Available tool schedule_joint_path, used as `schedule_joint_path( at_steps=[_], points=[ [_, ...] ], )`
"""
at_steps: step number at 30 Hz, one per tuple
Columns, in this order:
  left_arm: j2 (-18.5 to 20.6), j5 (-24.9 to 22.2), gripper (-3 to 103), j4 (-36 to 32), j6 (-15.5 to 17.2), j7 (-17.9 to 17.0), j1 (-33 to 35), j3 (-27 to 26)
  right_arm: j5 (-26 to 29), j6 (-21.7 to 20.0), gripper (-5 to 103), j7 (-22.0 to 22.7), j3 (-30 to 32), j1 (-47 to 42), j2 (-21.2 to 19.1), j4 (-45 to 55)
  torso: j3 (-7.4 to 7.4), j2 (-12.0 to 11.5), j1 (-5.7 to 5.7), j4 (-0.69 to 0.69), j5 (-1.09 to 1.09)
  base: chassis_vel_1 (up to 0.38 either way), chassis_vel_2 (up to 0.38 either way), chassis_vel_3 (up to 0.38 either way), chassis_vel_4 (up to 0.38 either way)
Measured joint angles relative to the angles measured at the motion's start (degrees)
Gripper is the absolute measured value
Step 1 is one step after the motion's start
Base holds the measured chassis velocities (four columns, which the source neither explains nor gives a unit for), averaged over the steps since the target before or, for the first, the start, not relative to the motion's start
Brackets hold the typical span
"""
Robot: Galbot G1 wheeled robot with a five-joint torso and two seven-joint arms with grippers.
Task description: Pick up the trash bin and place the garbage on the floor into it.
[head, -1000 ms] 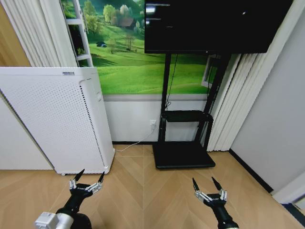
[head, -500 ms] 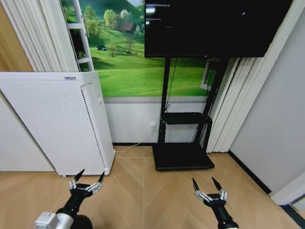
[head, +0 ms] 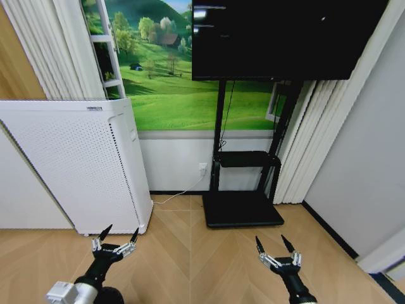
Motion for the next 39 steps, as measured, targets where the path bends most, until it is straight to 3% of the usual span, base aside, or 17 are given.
schedule_joint_path(
  at_steps=[39],
  points=[
    [0.00, 0.00, 100, 0.00, 0.00, 0.00, 0.00, 0.00, 0.00, 0.00, 100, 0.00, 0.00, 0.00, 0.00, 0.00, 5.76, 9.62, 3.87, 0.00, 0.00, 0.000, 0.000, 0.000, 0.000]
  ],
)
